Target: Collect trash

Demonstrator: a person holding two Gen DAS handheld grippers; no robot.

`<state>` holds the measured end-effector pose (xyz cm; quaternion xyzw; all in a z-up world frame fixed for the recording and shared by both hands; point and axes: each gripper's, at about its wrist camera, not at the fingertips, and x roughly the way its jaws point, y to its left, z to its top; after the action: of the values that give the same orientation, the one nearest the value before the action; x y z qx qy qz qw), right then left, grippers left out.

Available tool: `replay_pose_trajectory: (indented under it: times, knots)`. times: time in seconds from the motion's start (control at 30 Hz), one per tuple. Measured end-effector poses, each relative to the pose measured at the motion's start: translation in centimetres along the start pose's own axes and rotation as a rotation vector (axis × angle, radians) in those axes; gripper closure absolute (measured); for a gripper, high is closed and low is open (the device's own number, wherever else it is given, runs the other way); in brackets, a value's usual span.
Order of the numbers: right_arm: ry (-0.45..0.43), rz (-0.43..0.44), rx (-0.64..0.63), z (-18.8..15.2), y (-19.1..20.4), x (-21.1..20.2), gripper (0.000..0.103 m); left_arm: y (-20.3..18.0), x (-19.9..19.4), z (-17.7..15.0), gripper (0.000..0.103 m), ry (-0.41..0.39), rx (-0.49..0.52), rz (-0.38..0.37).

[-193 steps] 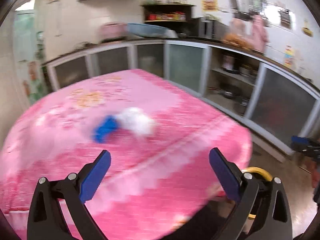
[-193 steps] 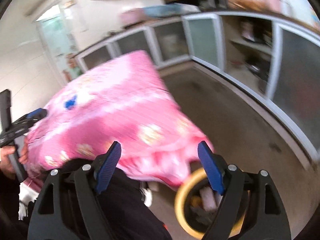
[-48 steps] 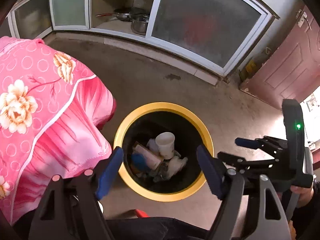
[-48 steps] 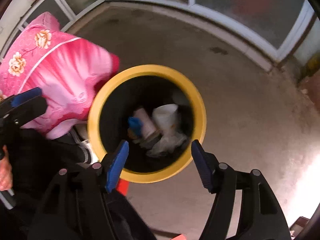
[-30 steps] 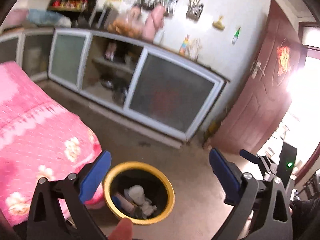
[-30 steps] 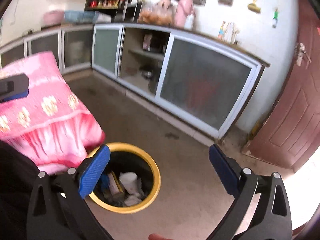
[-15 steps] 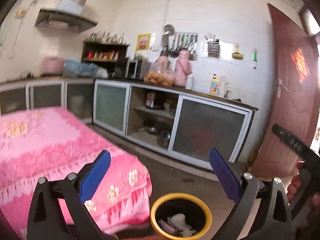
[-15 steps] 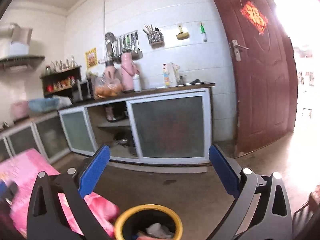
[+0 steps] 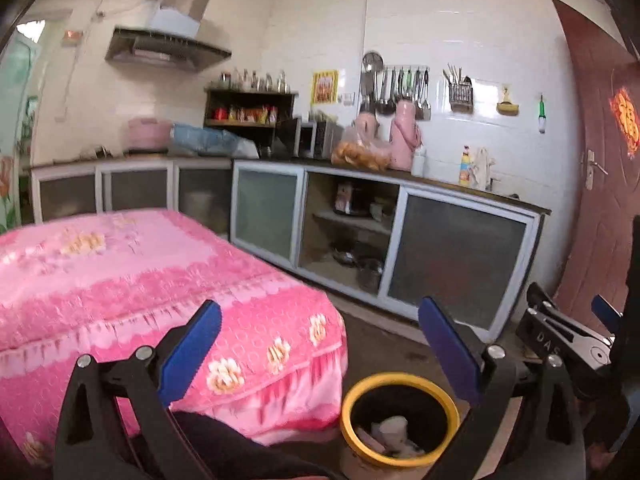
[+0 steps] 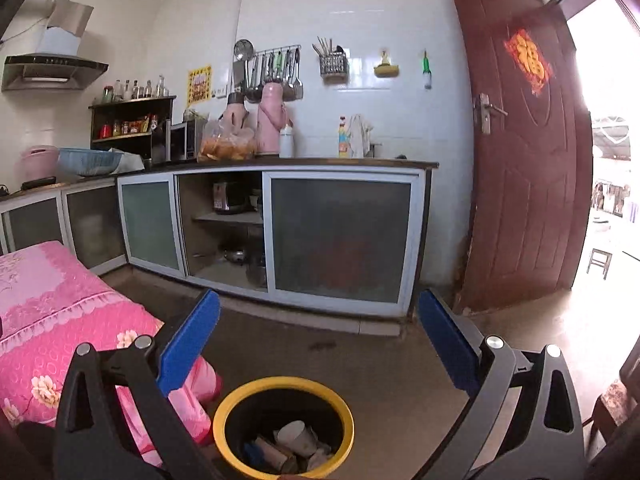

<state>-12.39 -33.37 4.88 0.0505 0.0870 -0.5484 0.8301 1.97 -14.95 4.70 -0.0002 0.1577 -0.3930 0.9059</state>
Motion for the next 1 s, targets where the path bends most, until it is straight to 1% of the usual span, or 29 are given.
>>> replay_pose_trajectory:
  times: [0.07, 0.2, 0.27, 0.33, 0.47, 0.6, 0.7, 0.83, 0.9, 0.97, 1.0]
  knots:
    - [-0.001, -0.036, -0.001, -0.2, -0.3, -0.4, 0.008, 0.1, 0.8, -0.3, 0.008, 0.026, -0.005, -0.002]
    - [0.001, -0.143, 0.031, -0.6, -1.5, -1.0, 0.008, -0.3, 1.5, -1.1, 0.008, 0.024, 0.003, 0.004]
    - [0.004, -0.188, 0.045, -0.8, -2.0, -1.3, 0.008, -0.6, 1.5, -1.4, 0.008, 0.02, 0.012, -0.011]
    - [-0.001, -0.216, 0.051, -0.8, -2.2, -1.6, 0.008, -0.7, 1.5, -1.4, 0.008, 0.019, 0.013, -0.028]
    - [-0.043, -0.236, 0.052, -0.5, -2.2, -2.8, 0.008, -0.8, 1.7, -1.5, 0.008, 0.028, 0.01, -0.065]
    - [-0.039, -0.211, 0.052, -0.4, -2.5, -3.0, 0.008, -1.3, 1.6, -1.8, 0.008, 0.043, 0.029, -0.095]
    - [-0.019, -0.188, 0.054, -0.5, -2.7, -2.4, 0.008, -1.3, 1.5, -2.0, 0.008, 0.047, 0.016, -0.092]
    - [0.009, -0.134, 0.011, -0.8, -1.7, -1.6, 0.008, -1.2, 1.3, -2.1, 0.008, 0.045, -0.008, -0.055]
    - [0.005, -0.127, 0.0, -1.0, -1.3, -1.9, 0.008, -1.2, 1.2, -2.4, 0.008, 0.058, -0.025, -0.022]
    - [-0.014, -0.126, 0.006, -0.9, -1.3, -2.3, 0.008, -1.3, 0.6, -2.6, 0.008, 0.032, -0.013, 0.047]
    - [-0.024, -0.122, 0.008, -0.9, -1.3, -2.6, 0.008, -1.3, 0.3, -2.5, 0.008, 0.018, -0.009, 0.066]
